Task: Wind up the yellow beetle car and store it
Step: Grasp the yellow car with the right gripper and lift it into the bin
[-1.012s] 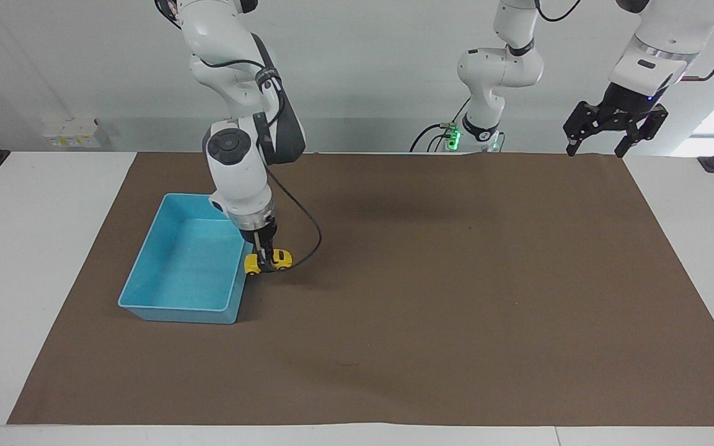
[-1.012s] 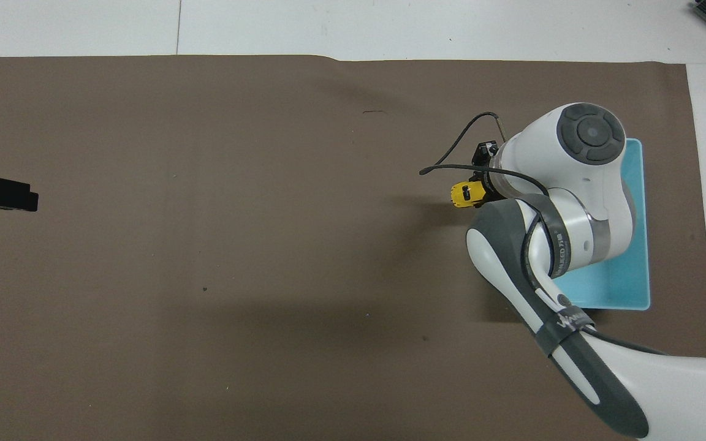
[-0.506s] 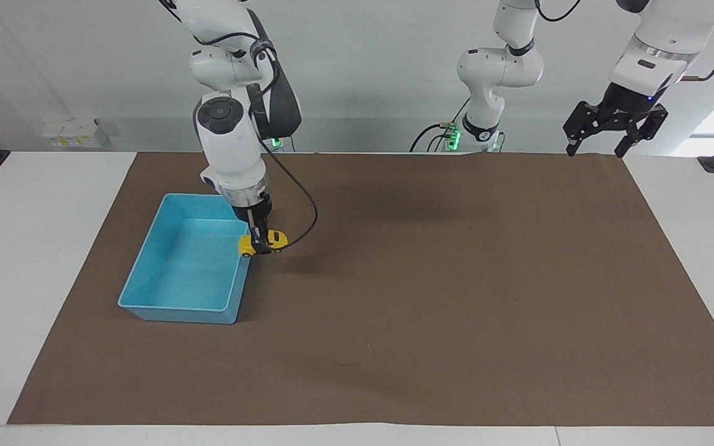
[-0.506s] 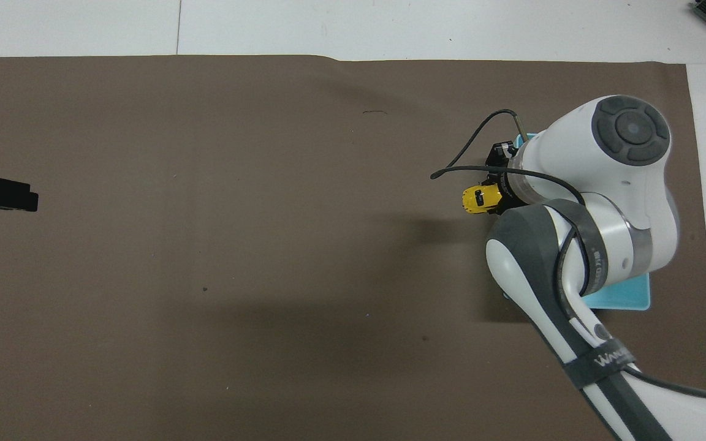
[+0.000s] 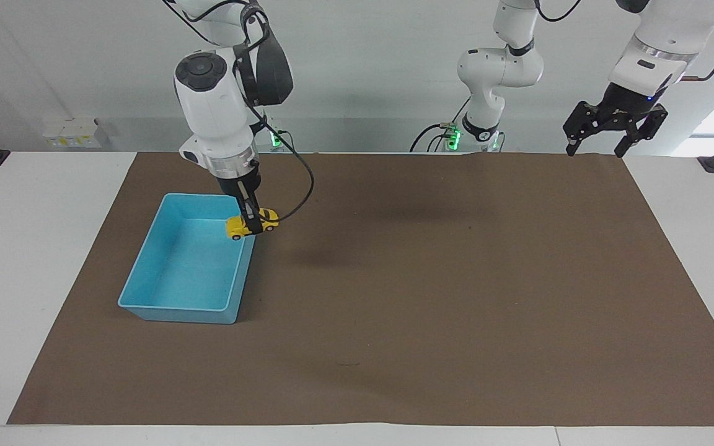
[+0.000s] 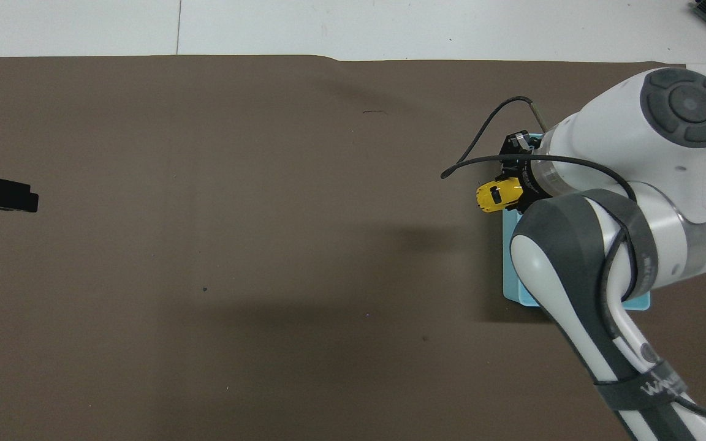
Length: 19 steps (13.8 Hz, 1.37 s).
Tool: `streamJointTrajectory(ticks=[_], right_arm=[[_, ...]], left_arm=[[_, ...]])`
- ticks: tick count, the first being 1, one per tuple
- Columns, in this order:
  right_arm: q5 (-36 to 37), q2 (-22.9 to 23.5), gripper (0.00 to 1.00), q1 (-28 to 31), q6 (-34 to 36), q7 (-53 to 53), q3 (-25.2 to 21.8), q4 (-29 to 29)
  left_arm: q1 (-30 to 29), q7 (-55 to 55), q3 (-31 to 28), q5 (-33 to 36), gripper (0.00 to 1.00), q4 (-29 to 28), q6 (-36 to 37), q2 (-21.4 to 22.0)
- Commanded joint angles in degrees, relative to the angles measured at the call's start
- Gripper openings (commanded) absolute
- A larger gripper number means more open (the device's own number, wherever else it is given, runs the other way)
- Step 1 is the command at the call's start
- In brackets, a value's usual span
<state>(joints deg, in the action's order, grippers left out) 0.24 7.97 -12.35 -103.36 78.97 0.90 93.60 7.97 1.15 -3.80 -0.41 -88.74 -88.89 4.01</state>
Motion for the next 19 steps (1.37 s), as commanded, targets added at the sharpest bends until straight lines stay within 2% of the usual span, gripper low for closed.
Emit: streamJointTrajectory(ticks=[1, 19], right_arm=[[-0.94, -0.84, 0.00, 0.75, 2.99, -9.15, -0.10, -2.19], [-1.56, -3.04, 0.00, 14.45, 5.36, -64.25, -0.19, -2.10]], left_arm=[[-0.59, -0.01, 0.29, 0.50, 1.00, -1.00, 0.12, 0.91], [-0.59, -0.18, 0.29, 0.41, 1.00, -0.82, 1.70, 0.91]])
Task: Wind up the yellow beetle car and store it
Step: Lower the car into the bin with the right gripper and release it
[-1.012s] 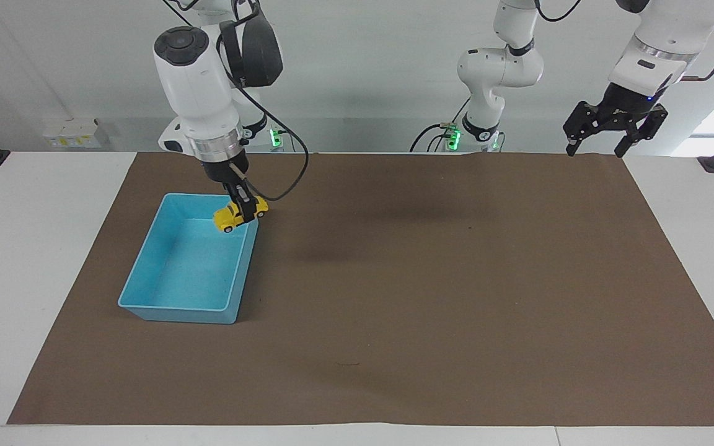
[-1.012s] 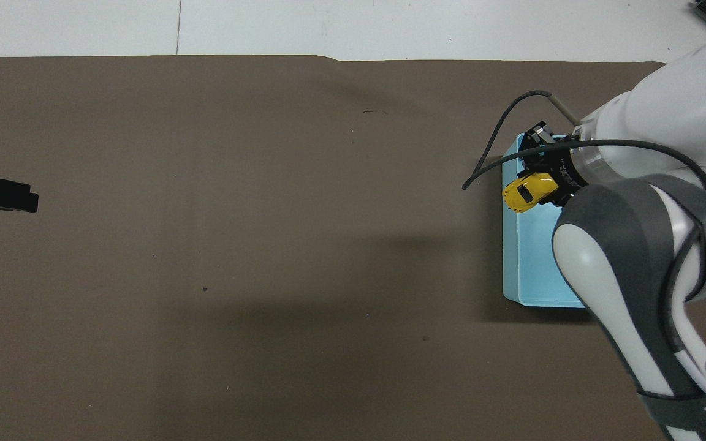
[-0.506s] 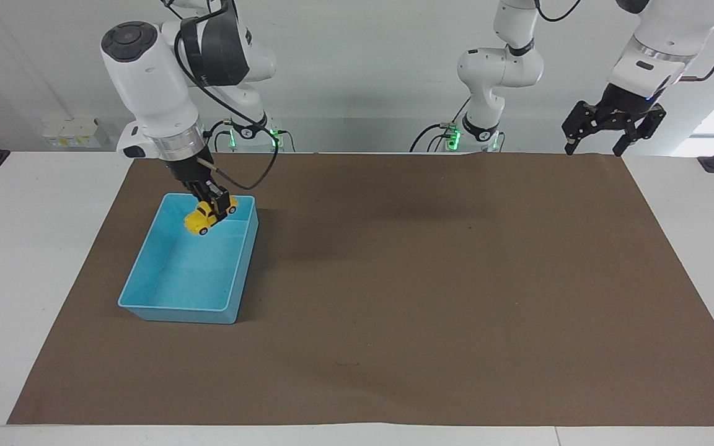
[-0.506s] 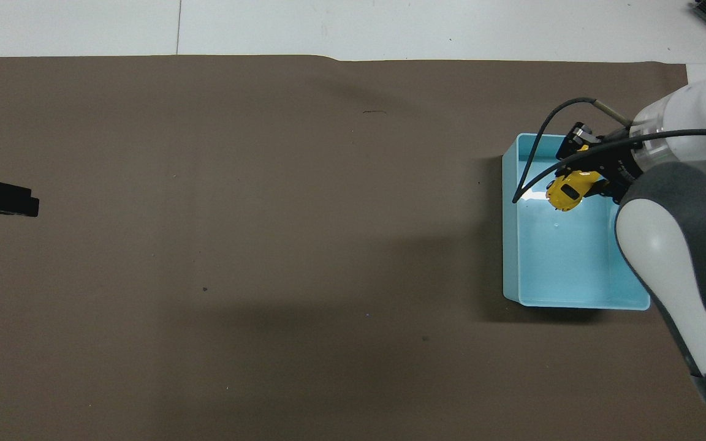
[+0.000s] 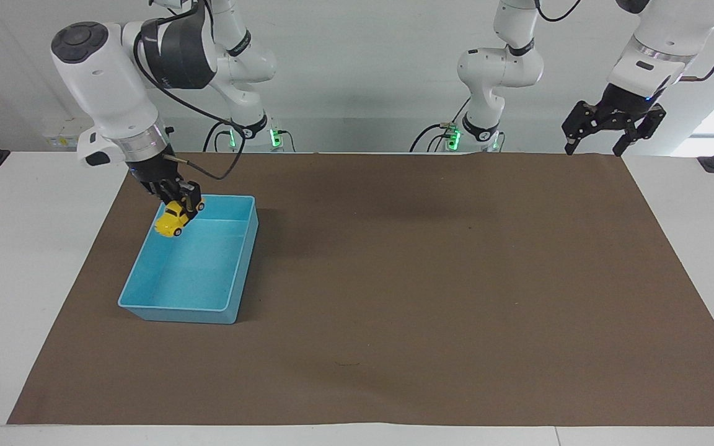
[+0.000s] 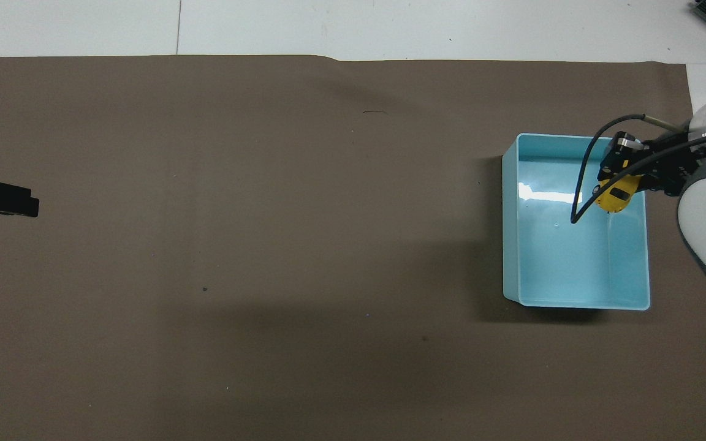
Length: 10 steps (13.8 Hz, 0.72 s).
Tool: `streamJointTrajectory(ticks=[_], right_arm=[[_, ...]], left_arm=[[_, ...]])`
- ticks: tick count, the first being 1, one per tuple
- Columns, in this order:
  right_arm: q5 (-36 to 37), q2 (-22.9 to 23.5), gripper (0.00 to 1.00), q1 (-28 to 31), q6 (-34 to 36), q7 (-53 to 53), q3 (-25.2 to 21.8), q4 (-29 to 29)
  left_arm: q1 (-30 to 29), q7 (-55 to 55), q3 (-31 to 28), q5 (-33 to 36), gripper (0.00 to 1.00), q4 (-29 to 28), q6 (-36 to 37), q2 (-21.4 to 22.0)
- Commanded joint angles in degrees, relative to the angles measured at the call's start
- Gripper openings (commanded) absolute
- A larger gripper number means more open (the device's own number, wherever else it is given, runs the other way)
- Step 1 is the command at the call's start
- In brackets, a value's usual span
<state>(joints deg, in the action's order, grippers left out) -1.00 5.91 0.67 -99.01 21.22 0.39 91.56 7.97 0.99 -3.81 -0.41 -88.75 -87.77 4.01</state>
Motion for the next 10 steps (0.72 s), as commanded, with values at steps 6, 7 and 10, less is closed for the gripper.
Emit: streamJointTrajectory(ticks=[6, 7, 10], right_arm=[[4.76, -2.04, 0.00, 1.61, 0.75, -19.02, 0.66, 1.07], [5.30, -2.83, 0.00, 1.61, -0.12, -19.46, 0.84, 2.38], [5.39, -2.66, 0.00, 1.79, -2.57, -23.59, 0.84, 4.93]], left_arm=[[-0.59, -0.03, 0.30, 0.41, 1.00, -0.90, 0.58, 1.00], [-0.59, -0.03, 0.30, 0.41, 1.00, -0.90, 0.58, 0.91], [-0.59, -0.03, 0.30, 0.41, 1.00, -0.81, 0.58, 0.91]])
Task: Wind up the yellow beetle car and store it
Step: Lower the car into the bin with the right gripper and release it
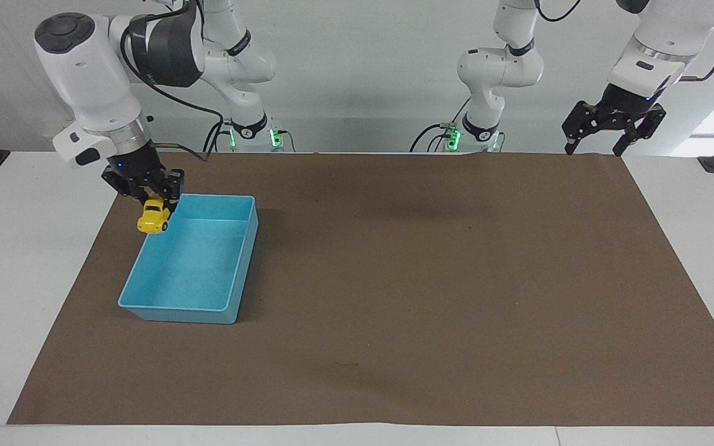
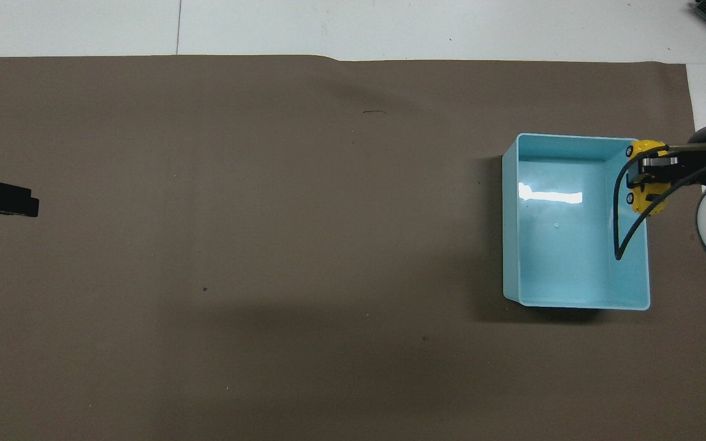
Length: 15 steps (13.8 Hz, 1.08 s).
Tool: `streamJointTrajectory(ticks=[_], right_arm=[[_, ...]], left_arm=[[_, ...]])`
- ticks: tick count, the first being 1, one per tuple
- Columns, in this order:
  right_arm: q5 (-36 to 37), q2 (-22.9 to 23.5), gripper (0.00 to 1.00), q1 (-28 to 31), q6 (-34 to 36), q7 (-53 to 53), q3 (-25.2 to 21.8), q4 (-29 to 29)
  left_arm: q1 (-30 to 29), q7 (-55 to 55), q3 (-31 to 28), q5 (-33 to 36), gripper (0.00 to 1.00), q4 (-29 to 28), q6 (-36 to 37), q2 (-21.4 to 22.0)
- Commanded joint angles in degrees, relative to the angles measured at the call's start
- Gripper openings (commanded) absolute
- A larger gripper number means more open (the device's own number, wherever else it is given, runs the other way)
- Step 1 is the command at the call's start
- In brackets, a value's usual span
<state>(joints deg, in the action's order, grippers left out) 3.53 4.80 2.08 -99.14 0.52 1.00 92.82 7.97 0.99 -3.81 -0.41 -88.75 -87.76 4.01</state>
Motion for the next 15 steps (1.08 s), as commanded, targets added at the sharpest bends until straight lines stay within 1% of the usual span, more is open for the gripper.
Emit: streamJointTrajectory(ticks=[1, 2, 4, 5, 7, 9, 11, 13, 15], right_arm=[[0.78, -1.54, 0.00, 0.73, -4.81, -2.89, 0.23, 5.60], [0.61, -1.37, 0.00, 0.73, -6.06, -2.54, 0.23, 6.84], [0.08, 0.73, 0.00, 0.82, -6.68, -2.80, 0.23, 7.37], [-0.01, 1.09, 0.00, 0.90, -7.21, -2.72, 0.23, 8.68], [-0.10, 1.09, 0.00, 0.82, -11.67, -2.97, 0.23, 11.14], [-0.10, 1.09, 0.00, 0.64, -12.74, -3.15, 0.23, 14.48], [-0.10, 1.09, 0.00, 0.73, -16.33, -3.07, 0.23, 16.85], [-0.27, 1.44, 0.00, 0.73, -17.75, -2.37, 0.32, 18.96], [-0.27, 1.97, 0.00, 0.99, -21.87, -2.36, 0.23, 21.95]], left_arm=[[-0.59, -0.03, 0.30, 0.41, 1.00, -0.90, 0.58, 0.91], [-0.59, -0.03, 0.30, 0.41, 1.00, -0.90, 0.58, 0.91], [-0.59, -0.03, 0.30, 0.41, 1.00, -0.90, 0.58, 0.91], [-0.50, -0.03, 0.30, 0.41, 1.00, -0.90, 0.58, 0.91], [-0.59, -0.03, 0.30, 0.41, 1.00, -0.81, 0.58, 0.99], [-0.50, -0.03, 0.30, 0.41, 1.00, -0.90, 0.58, 0.91], [-0.50, -0.03, 0.30, 0.41, 1.00, -0.81, 0.58, 0.91], [-0.59, -0.03, 0.30, 0.41, 1.00, -0.90, 0.58, 0.99], [-0.59, -0.03, 0.30, 0.41, 1.00, -0.90, 0.58, 0.91]])
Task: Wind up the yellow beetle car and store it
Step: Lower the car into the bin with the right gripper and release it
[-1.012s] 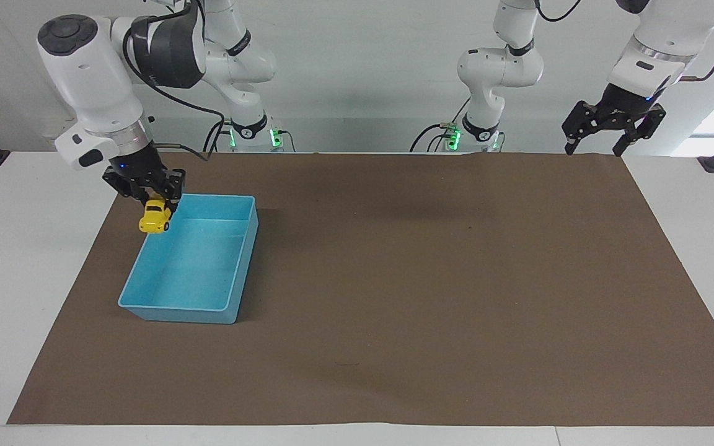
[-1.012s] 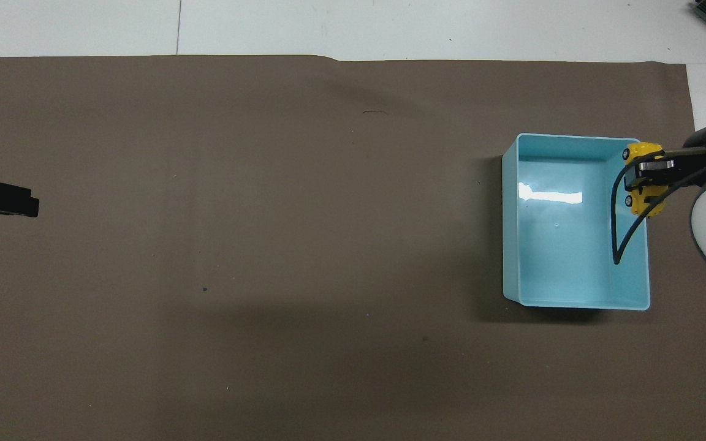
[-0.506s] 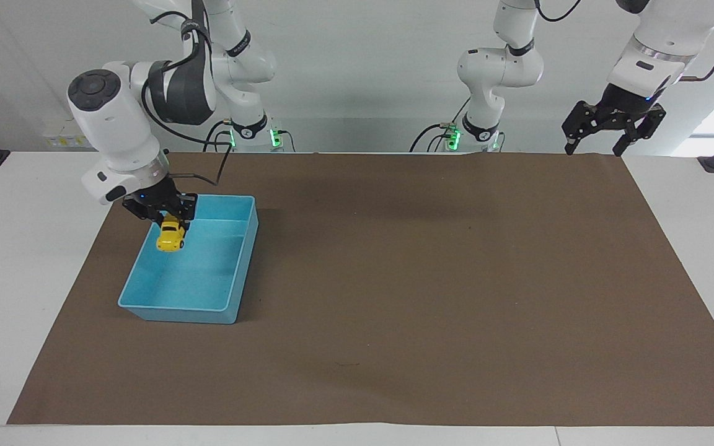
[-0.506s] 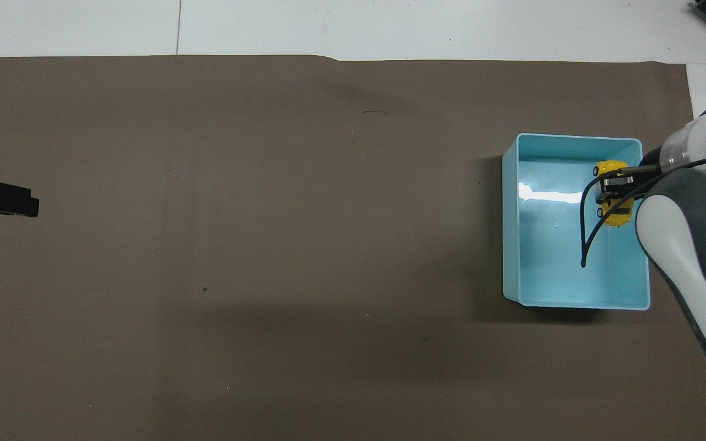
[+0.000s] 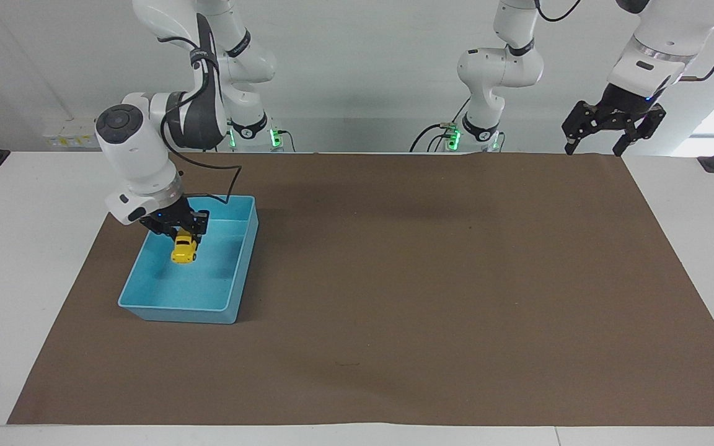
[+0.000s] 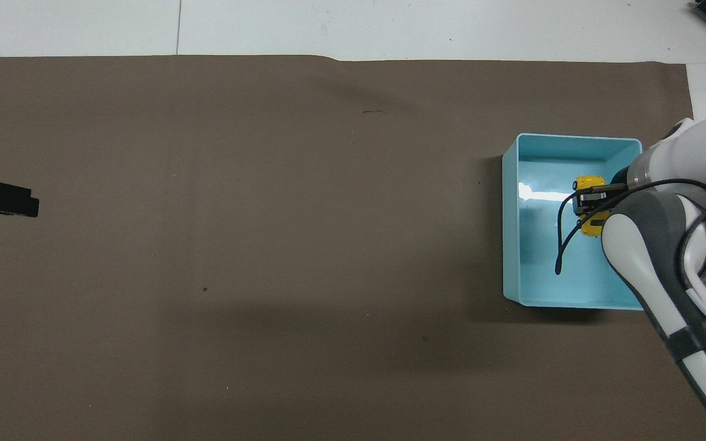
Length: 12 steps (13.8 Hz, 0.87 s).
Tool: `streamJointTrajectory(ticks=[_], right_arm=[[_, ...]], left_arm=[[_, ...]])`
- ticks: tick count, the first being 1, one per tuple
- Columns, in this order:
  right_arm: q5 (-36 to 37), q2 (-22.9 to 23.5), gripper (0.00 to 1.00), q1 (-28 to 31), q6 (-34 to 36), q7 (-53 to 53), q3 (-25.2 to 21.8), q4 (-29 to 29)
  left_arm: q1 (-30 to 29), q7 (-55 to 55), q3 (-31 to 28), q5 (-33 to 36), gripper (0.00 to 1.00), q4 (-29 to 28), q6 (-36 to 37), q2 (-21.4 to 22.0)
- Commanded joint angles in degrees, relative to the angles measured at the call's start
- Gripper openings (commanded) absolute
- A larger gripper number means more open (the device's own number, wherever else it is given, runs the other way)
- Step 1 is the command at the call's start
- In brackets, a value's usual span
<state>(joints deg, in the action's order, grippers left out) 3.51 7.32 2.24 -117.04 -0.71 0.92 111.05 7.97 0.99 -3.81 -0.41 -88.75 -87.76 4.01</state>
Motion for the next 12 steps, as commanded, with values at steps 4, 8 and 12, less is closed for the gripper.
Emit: streamJointTrajectory(ticks=[4, 8, 12], right_arm=[[-1.13, 0.50, 0.00, 1.71, -8.98, -1.14, 0.31, 8.82], [-2.37, 2.08, 0.00, 2.77, -16.53, -1.14, 0.31, 13.92], [-2.37, 2.70, 1.00, 2.77, -17.08, -0.70, 0.31, 13.76]], left_arm=[[-0.59, -0.03, 0.30, 0.41, 1.00, -0.90, 0.57, 0.91], [-0.59, -0.03, 0.30, 0.41, 1.00, -0.81, 0.57, 0.99], [-0.59, -0.03, 0.30, 0.41, 1.00, -0.81, 0.57, 0.99]])
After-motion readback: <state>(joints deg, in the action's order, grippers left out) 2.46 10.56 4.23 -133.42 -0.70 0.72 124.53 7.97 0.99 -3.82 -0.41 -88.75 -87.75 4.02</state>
